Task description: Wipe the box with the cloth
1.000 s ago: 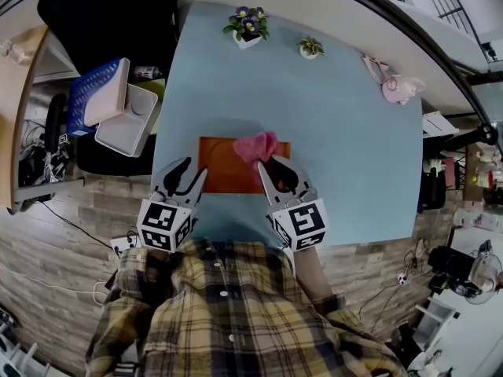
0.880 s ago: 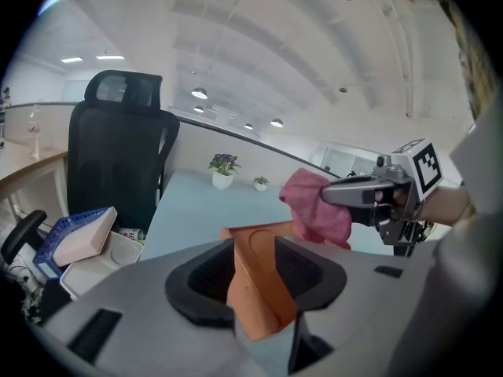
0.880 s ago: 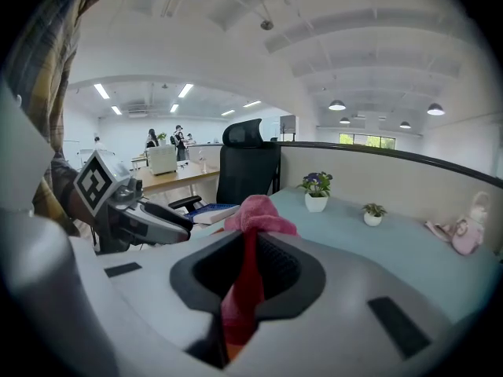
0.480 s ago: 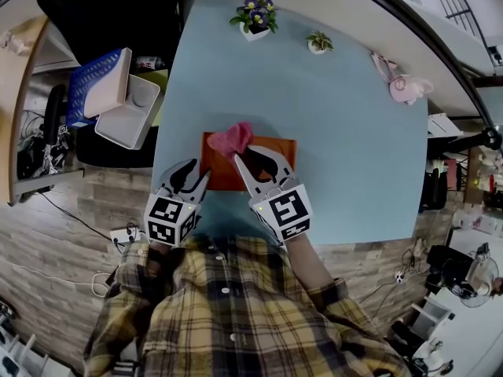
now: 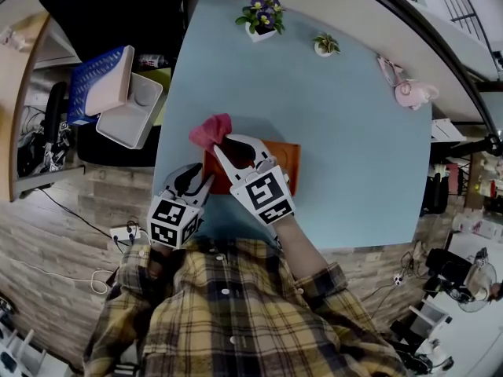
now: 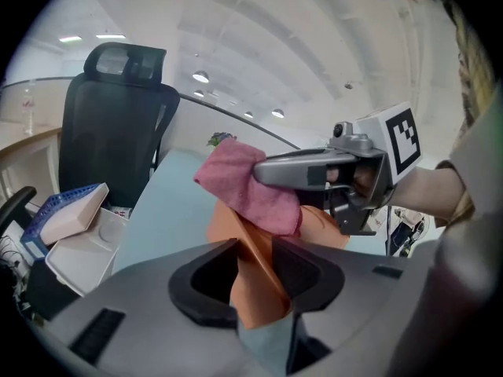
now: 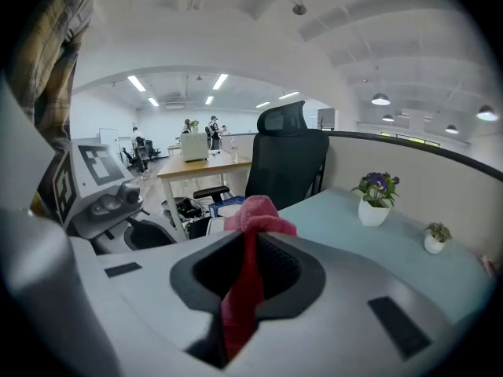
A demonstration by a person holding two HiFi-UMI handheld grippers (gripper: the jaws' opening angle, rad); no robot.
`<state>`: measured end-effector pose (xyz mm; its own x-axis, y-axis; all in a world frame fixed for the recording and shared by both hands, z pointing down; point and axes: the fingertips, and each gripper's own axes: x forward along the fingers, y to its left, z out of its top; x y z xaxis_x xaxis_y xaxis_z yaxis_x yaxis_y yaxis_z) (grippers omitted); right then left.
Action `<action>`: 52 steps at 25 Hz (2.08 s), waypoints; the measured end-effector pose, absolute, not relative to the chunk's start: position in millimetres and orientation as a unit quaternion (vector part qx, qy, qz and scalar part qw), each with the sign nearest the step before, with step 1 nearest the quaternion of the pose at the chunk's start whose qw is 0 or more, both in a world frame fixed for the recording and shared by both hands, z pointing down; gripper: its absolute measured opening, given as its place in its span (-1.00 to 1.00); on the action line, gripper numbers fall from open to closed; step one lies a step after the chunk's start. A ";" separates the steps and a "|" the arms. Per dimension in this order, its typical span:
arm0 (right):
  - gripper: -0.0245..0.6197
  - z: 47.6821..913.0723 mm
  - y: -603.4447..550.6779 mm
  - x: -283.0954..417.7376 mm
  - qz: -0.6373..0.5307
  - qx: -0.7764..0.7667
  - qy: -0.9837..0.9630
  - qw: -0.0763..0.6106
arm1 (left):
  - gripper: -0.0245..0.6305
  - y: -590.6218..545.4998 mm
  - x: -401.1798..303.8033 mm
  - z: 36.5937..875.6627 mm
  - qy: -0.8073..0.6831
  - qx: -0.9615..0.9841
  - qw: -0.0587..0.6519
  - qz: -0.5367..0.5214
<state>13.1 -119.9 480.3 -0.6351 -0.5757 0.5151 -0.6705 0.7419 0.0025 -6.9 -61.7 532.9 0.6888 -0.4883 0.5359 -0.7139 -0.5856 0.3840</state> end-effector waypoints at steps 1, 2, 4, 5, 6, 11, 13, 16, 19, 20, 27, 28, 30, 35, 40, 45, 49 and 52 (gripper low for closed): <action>-0.77 484.2 -121.7 10.8 0.089 0.341 -0.899 0.259 | -0.53 -62.0 -7.0 532.8 -0.346 0.870 0.297 0.189; -0.77 488.2 -123.4 9.4 0.083 0.337 -0.898 0.270 | -0.53 -62.3 -7.1 532.8 -0.346 0.870 0.297 0.189; -0.77 497.0 -126.2 9.7 0.074 0.332 -0.892 0.296 | -0.53 -62.5 -7.3 533.2 -0.346 0.870 0.295 0.189; -0.77 501.3 -127.3 10.1 0.070 0.330 -0.889 0.308 | -0.53 -62.5 -7.5 533.3 -0.346 0.871 0.295 0.187; -0.77 505.2 -128.5 9.9 0.064 0.326 -0.888 0.319 | -0.53 -62.8 -7.9 533.4 -0.346 0.871 0.296 0.186; -0.77 515.8 -129.2 5.1 0.038 0.303 -0.889 0.342 | -0.52 -63.9 -8.6 533.5 -0.344 0.871 0.301 0.178; -0.77 517.1 -128.5 4.6 0.037 0.299 -0.889 0.346 | -0.51 -63.4 -9.0 533.6 -0.342 0.872 0.303 0.177; -0.77 518.7 -127.9 5.2 0.037 0.294 -0.885 0.360 | -0.51 -62.7 -8.4 533.8 -0.342 0.872 0.299 0.180; -0.77 520.0 -127.9 7.5 0.039 0.290 -0.881 0.373 | -0.51 -63.1 -8.7 534.0 -0.344 0.873 0.295 0.181; -0.77 520.2 -127.7 9.9 0.041 0.291 -0.879 0.376 | -0.51 -63.4 -8.8 533.9 -0.345 0.873 0.294 0.181; -0.77 524.8 -121.9 44.6 0.045 0.305 -0.863 0.401 | -0.51 -63.0 -8.9 535.6 -0.348 0.873 0.292 0.177; -0.77 525.3 -120.9 50.6 0.047 0.307 -0.860 0.404 | -0.51 -63.1 -8.5 535.7 -0.349 0.873 0.291 0.176; -0.77 525.3 -118.8 62.6 0.055 0.313 -0.856 0.408 | -0.51 -63.1 -7.8 535.5 -0.349 0.873 0.290 0.176; -0.77 524.6 -114.9 89.7 0.081 0.335 -0.844 0.411 | -0.51 -63.2 -8.5 535.1 -0.350 0.873 0.289 0.177; -0.77 525.6 -110.2 126.2 0.089 0.363 -0.823 0.429 | -0.51 -63.2 -7.7 534.6 -0.351 0.874 0.286 0.177; -0.77 528.7 -104.4 152.8 0.086 0.381 -0.801 0.453 | -0.51 -63.1 -8.2 535.3 -0.350 0.875 0.285 0.177; -0.77 529.7 -101.3 165.2 0.100 0.389 -0.792 0.460 | -0.51 -62.7 -8.7 535.8 -0.350 0.874 0.285 0.177; -0.77 529.7 -99.0 171.6 0.110 0.394 -0.785 0.465 | -0.51 -63.3 -8.7 535.7 -0.351 0.874 0.285 0.178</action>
<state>171.6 -99.0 529.7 -0.2570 -0.5157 0.8173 -0.7205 0.6659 0.1936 -8.7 -63.3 535.7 0.6900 -0.5129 0.5107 -0.7154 -0.5906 0.3734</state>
